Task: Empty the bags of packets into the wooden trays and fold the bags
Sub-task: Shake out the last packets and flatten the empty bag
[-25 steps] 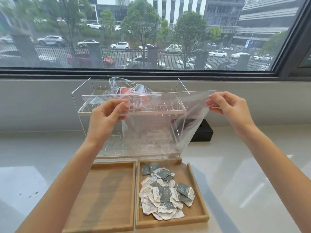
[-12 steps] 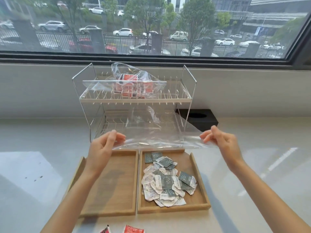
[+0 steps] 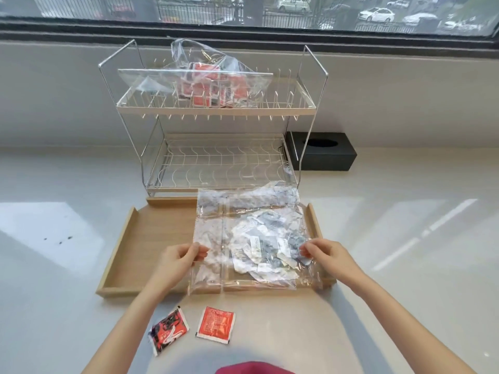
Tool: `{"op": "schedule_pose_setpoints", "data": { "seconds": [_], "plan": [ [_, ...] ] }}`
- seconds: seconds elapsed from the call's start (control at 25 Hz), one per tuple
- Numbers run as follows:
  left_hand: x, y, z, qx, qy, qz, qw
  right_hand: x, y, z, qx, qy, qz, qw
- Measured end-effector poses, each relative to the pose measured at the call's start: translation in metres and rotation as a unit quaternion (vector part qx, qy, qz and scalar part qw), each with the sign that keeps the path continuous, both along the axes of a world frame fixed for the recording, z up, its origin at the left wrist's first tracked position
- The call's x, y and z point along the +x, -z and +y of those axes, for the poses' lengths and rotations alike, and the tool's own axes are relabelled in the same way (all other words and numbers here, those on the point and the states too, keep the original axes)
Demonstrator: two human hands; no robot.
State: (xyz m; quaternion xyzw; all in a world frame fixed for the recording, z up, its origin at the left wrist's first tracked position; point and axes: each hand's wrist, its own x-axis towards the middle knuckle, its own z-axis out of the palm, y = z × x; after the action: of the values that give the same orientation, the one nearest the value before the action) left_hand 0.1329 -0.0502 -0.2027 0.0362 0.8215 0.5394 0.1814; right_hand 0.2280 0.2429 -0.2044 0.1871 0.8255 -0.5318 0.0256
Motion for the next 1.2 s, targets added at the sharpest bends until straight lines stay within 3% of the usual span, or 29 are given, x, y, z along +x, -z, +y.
{"op": "schedule_pose_setpoints", "data": {
  "seconds": [0.16, 0.28, 0.48, 0.68, 0.84, 1.0, 1.2],
  "plan": [
    [0.000, -0.002, -0.003, -0.016, -0.015, 0.021, 1.000, -0.008, -0.001, 0.004, 0.055, 0.026, -0.006, 0.998],
    [-0.011, -0.002, 0.001, -0.040, -0.030, 0.052, 0.997, -0.026, -0.003, 0.008, 0.044, 0.067, -0.017, 0.997],
    [-0.030, 0.007, 0.017, -0.022, -0.053, -0.028, 0.998, -0.058, 0.007, 0.006, 0.005, 0.099, -0.065, 0.993],
    [-0.045, 0.007, 0.022, 0.073, -0.086, -0.090, 0.990, -0.076, 0.008, 0.002, -0.042, 0.160, -0.027, 0.986],
    [-0.047, 0.005, 0.014, 0.091, -0.087, -0.097, 0.987, -0.071, 0.005, 0.001, -0.080, 0.169, 0.011, 0.982],
    [-0.040, 0.000, -0.001, 0.084, -0.069, -0.075, 0.991, -0.056, -0.001, -0.002, -0.125, 0.163, 0.040, 0.978],
    [-0.023, -0.011, -0.007, 0.079, -0.065, -0.010, 0.995, -0.038, -0.011, -0.008, -0.106, 0.140, 0.085, 0.981]
  ]
}}
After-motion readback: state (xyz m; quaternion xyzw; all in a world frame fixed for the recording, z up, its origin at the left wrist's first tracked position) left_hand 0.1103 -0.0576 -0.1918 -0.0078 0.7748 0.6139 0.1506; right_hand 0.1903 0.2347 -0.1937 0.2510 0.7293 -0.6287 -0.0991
